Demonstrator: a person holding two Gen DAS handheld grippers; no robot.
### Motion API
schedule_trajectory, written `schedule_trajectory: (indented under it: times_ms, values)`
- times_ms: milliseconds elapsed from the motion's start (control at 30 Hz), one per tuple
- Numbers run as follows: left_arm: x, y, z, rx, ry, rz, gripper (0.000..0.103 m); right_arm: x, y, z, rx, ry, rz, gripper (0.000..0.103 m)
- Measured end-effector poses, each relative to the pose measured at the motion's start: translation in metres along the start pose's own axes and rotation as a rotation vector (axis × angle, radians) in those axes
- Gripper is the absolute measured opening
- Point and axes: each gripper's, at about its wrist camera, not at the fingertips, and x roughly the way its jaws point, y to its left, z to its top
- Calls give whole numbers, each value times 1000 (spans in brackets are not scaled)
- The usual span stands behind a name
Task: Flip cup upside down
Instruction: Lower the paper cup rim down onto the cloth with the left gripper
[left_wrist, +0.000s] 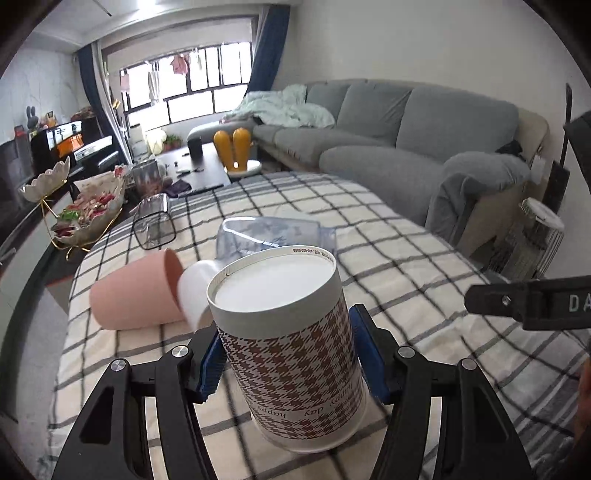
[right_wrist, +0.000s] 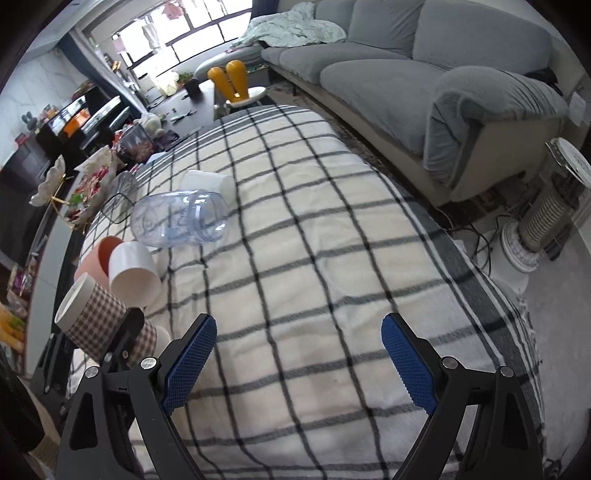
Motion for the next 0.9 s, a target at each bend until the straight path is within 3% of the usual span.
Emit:
schedule_trajectory:
  times_ms: [200, 333, 433, 533, 900]
  values:
    - [12, -16, -8, 18, -36, -18, 62, -4, -9, -3, 14, -7, -15, 91]
    - [18, -22, -18, 37, -2, 11, 63, -4, -11, -4, 20, 1, -7, 91]
    - [18, -25, -22, 45, 7, 29, 75, -4, -11, -4, 21, 4, 2, 91]
    - [13, -27, -22, 51, -8, 49, 85, -6, -13, -4, 32, 8, 10, 91]
    - [-40, -16, -13, 28, -44, 86, 92, -34, 4, -1, -14, -54, 63, 91]
